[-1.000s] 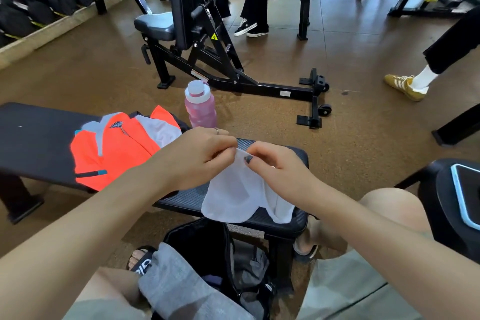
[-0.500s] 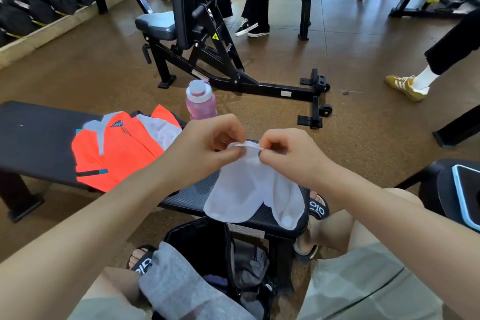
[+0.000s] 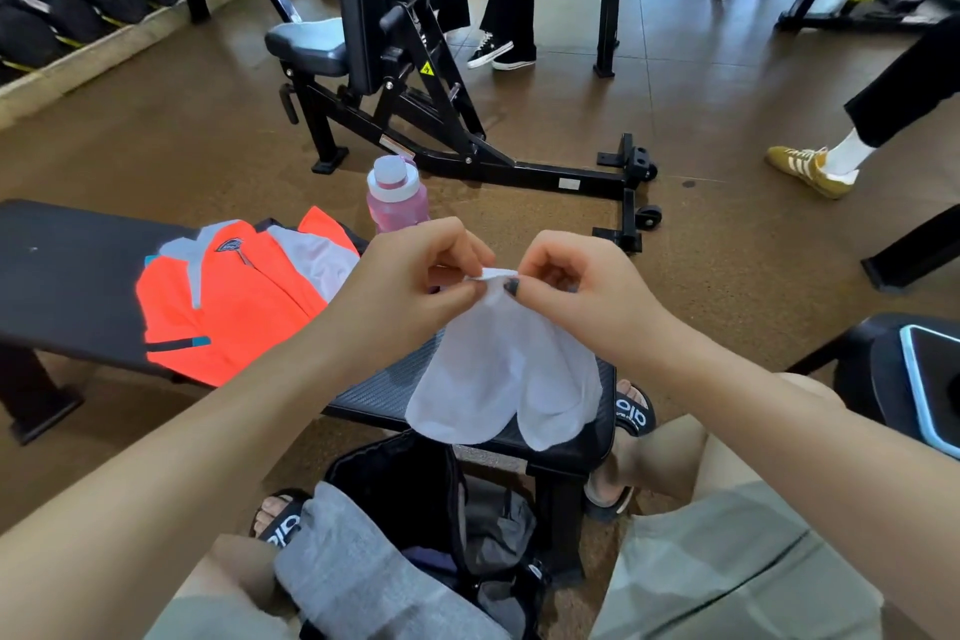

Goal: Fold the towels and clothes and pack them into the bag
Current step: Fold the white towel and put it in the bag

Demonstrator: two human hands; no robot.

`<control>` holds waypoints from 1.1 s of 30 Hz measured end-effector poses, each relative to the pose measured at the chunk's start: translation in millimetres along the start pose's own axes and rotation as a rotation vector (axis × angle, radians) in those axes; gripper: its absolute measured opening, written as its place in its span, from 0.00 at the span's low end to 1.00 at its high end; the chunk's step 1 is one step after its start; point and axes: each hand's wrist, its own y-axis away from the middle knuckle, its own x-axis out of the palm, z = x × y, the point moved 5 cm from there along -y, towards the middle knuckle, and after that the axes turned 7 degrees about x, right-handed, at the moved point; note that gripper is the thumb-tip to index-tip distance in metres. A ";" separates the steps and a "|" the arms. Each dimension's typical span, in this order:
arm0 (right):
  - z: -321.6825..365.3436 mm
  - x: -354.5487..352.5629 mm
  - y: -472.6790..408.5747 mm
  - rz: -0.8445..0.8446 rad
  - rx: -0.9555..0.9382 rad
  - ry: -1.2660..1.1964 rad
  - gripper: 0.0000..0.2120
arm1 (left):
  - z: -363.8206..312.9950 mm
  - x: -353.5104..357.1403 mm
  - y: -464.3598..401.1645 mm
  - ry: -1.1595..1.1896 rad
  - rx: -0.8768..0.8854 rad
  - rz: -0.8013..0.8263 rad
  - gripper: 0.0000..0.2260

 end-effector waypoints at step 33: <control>31.4 -46.9 -16.2 0.134 0.055 0.285 0.08 | 0.2 18.0 -2.8 -0.176 0.154 0.014 0.08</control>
